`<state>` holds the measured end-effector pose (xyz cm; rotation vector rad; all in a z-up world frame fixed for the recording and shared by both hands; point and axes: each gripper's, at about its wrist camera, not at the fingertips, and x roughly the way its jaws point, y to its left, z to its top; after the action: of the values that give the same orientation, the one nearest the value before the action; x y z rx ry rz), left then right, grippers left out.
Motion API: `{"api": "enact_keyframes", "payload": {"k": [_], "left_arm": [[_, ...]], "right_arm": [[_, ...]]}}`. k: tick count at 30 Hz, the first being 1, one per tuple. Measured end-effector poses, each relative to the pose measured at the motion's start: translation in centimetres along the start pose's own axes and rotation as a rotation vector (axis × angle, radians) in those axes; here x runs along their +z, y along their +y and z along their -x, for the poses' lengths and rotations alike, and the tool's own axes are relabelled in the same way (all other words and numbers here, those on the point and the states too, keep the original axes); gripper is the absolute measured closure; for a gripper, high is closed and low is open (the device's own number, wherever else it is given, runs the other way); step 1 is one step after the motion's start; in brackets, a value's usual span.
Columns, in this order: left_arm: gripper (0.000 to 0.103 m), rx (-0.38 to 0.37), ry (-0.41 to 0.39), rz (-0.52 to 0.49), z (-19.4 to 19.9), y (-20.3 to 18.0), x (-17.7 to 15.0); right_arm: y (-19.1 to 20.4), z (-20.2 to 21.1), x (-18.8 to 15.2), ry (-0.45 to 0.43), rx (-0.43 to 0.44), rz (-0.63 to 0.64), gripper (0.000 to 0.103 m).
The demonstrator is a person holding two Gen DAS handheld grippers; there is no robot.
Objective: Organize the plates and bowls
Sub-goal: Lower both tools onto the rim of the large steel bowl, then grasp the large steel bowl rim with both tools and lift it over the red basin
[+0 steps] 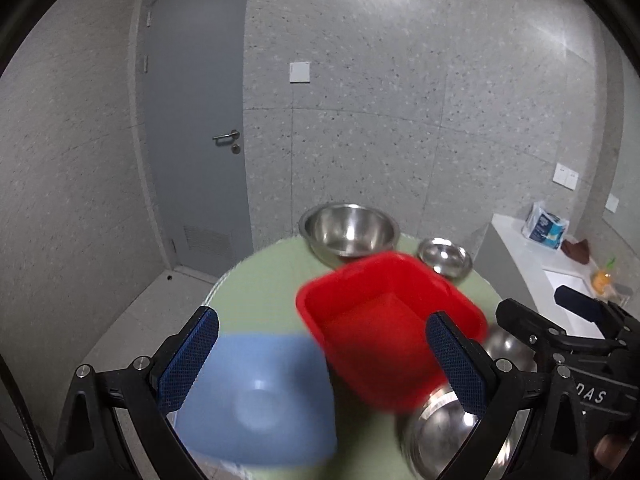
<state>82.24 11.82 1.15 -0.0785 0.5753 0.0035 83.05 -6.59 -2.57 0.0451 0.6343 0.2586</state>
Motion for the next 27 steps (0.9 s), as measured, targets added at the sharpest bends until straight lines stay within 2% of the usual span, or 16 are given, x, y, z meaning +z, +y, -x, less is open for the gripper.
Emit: {"api": "enact_keyframes", "payload": {"k": [6, 10, 12, 15, 20, 23, 25, 27], "left_arm": [[0.001, -0.038, 0.052, 0.013, -10.9, 3.1, 7.7], [0.001, -0.053, 0.147, 0.026, -19.8, 5.0, 12.3], [0.001, -0.065, 0.222, 0.031, -25.6, 5.9, 14.2], [0.001, -0.064, 0.316, 0.037, -33.2, 6.8, 15.7], [0.002, -0.046, 0.423, 0.028, -42.7, 7.3, 16.0], [0.01, -0.065, 0.474, 0.034, -46.8, 7.4, 15.8], [0.02, -0.077, 0.497, 0.029, -49.0, 7.3, 15.7], [0.041, -0.101, 0.533, 0.018, -51.1, 7.1, 15.5]], "right_arm": [[-1.5, -7.8, 5.7, 0.085, 0.002, -0.068, 0.0], [-2.4, -13.2, 9.1, 0.142, -0.01, -0.123, 0.0], [-3.0, -16.2, 10.4, 0.186, -0.025, -0.146, 0.0], [-3.9, -21.2, 11.6, 0.256, -0.036, -0.178, 0.0], [-5.9, -28.8, 12.0, 0.389, -0.061, -0.233, 0.0], [-6.7, -31.6, 11.9, 0.431, -0.069, -0.243, 0.0], [-7.0, -32.9, 11.8, 0.446, -0.054, -0.241, 0.0], [-7.2, -34.0, 11.3, 0.476, -0.048, -0.249, 0.003]]}}
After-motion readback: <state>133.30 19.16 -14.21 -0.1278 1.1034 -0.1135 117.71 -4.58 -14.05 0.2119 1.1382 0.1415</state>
